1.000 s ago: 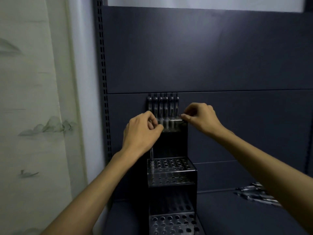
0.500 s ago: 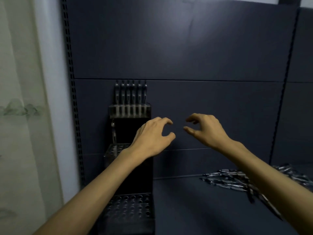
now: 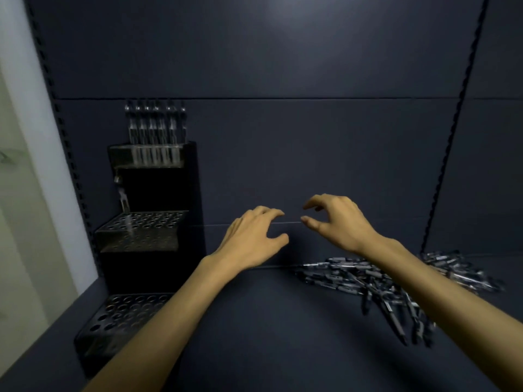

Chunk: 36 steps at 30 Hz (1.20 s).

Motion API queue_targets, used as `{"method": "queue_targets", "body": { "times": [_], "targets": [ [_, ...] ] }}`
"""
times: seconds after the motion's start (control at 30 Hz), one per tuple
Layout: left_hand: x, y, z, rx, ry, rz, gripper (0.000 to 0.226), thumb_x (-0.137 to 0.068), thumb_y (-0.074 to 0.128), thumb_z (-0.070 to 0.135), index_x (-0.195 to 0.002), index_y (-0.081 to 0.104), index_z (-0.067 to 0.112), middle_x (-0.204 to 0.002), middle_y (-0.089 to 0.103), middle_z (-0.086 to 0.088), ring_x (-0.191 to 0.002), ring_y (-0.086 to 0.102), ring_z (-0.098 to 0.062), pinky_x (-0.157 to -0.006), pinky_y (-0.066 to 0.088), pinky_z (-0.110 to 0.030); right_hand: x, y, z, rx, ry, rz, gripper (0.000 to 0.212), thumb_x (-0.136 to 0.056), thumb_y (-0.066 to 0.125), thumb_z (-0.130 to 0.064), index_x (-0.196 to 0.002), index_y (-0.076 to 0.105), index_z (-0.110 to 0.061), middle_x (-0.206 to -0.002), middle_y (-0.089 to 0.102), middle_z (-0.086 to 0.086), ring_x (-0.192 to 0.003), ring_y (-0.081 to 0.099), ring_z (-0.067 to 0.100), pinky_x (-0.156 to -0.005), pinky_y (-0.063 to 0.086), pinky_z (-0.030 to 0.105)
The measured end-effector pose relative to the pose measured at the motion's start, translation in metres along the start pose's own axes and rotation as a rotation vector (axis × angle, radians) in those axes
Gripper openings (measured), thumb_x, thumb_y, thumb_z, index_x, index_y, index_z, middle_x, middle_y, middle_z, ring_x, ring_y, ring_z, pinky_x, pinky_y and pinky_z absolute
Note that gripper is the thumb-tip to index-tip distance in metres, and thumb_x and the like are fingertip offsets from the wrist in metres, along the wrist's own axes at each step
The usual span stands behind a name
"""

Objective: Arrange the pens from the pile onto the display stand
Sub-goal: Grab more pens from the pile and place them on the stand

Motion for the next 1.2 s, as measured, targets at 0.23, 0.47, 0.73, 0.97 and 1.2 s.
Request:
{"method": "queue_targets", "body": {
  "times": [0.23, 0.47, 0.73, 0.97, 1.2],
  "targets": [
    [-0.012, 0.049, 0.012, 0.025, -0.006, -0.106, 0.059, -0.093, 0.056, 0.054, -0.146, 0.043, 0.033, -0.151, 0.043, 0.006, -0.138, 0.04, -0.019, -0.111, 0.033, -0.04, 0.029, -0.01, 0.057, 0.025, 0.064, 0.0, 0.027, -0.093, 0.065, -0.042, -0.112, 0.068, -0.023, -0.114, 0.069, -0.004, -0.107, 0.064, 0.016, -0.088, 0.053, 0.04],
    [-0.034, 0.106, 0.054, -0.016, 0.009, -0.203, 0.062, -0.09, 0.058, 0.051, -0.147, 0.04, 0.034, -0.15, 0.041, 0.007, -0.137, 0.039, -0.017, -0.112, 0.03, -0.04, 0.046, -0.023, 0.137, -0.061, 0.121, 0.038, 0.021, -0.094, 0.065, -0.039, -0.108, 0.07, -0.025, -0.108, 0.069, -0.006, -0.104, 0.064, 0.015, -0.087, 0.054, 0.039],
    [-0.039, 0.183, 0.058, -0.025, -0.098, -0.302, 0.062, -0.078, 0.061, 0.046, -0.135, 0.041, 0.036, -0.135, 0.044, 0.014, -0.124, 0.043, -0.012, -0.106, 0.032, -0.033, 0.052, 0.015, 0.202, -0.251, 0.162, 0.014, 0.017, -0.094, 0.066, -0.033, -0.107, 0.072, -0.024, -0.111, 0.071, -0.006, -0.106, 0.064, 0.015, -0.091, 0.051, 0.037],
    [-0.024, 0.212, 0.042, 0.029, -0.111, -0.238, 0.052, -0.077, 0.053, 0.05, -0.126, 0.039, 0.042, -0.125, 0.033, 0.017, -0.117, 0.034, -0.004, -0.11, 0.029, -0.033, 0.061, 0.047, 0.209, -0.249, 0.166, 0.055, 0.013, -0.095, 0.063, -0.027, -0.105, 0.07, -0.023, -0.106, 0.07, -0.009, -0.104, 0.06, 0.016, -0.088, 0.047, 0.033],
    [-0.024, 0.218, 0.039, -0.039, -0.027, -0.219, 0.043, -0.086, 0.051, 0.061, -0.125, 0.044, 0.045, -0.123, 0.029, 0.013, -0.114, 0.033, -0.008, -0.105, 0.033, -0.035, 0.064, 0.059, 0.209, -0.261, 0.146, 0.051, 0.01, -0.095, 0.064, -0.027, -0.102, 0.071, -0.025, -0.103, 0.069, -0.013, -0.101, 0.059, 0.01, -0.088, 0.045, 0.027]
  ]
}}
Point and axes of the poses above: each hand's wrist, its own x-axis away from the middle knuckle, its own y-axis out of the palm, z = x × y, the point moved 9 cm from there along -x, towards the middle knuckle
